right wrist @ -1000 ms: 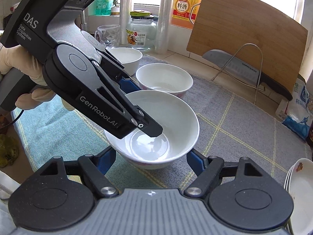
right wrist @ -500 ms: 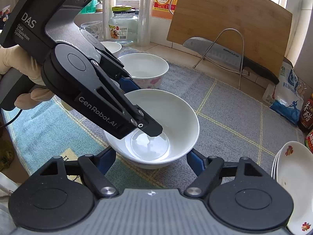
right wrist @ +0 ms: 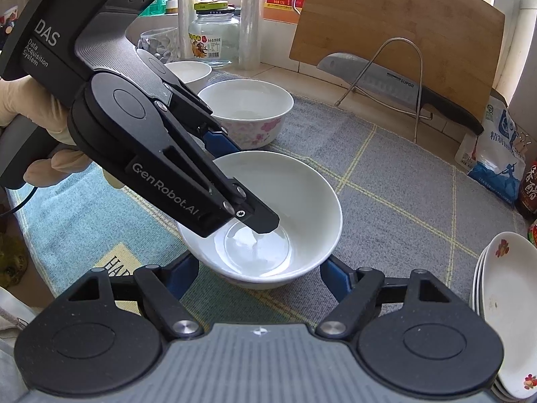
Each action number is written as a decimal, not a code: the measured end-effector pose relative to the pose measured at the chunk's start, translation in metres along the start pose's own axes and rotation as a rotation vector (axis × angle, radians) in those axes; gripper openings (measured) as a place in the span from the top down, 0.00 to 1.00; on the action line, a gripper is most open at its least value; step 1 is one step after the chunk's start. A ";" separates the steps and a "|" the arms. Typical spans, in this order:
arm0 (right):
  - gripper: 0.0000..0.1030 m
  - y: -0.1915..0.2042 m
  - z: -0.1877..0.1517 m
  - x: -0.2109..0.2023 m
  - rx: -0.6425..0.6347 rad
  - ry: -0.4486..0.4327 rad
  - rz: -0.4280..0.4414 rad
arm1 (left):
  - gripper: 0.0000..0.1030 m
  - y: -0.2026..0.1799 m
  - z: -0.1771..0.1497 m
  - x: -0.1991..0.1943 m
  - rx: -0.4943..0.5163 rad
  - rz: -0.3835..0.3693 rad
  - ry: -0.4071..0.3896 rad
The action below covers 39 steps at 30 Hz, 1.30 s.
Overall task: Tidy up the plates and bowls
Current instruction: 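Carry the bowl with the left gripper and lower it beside the other bowls, then open the left gripper and release the bowl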
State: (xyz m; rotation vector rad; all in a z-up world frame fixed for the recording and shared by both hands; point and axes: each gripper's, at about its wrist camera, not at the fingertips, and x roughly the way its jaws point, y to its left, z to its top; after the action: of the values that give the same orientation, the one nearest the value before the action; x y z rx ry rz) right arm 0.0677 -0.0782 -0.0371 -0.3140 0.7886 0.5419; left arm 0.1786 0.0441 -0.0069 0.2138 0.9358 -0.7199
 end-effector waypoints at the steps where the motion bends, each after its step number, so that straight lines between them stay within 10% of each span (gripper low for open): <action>1: 0.20 0.000 -0.001 0.000 0.001 0.004 0.002 | 0.50 0.000 -0.001 0.000 0.001 -0.001 0.000; 16: 0.10 0.002 -0.002 0.001 0.007 0.001 0.006 | 0.42 -0.001 -0.005 -0.002 -0.010 0.002 -0.014; 20: 0.00 0.000 0.000 -0.008 0.025 -0.050 0.022 | 0.19 -0.001 -0.005 -0.011 -0.010 0.029 -0.056; 39: 0.00 0.007 0.046 -0.004 -0.029 -0.128 0.022 | 0.11 0.053 -0.017 -0.069 -0.037 0.251 -0.127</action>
State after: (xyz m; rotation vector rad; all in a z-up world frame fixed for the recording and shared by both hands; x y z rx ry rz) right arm 0.0888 -0.0527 -0.0040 -0.2949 0.6609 0.5888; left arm 0.1749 0.1242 0.0311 0.2449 0.7840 -0.4786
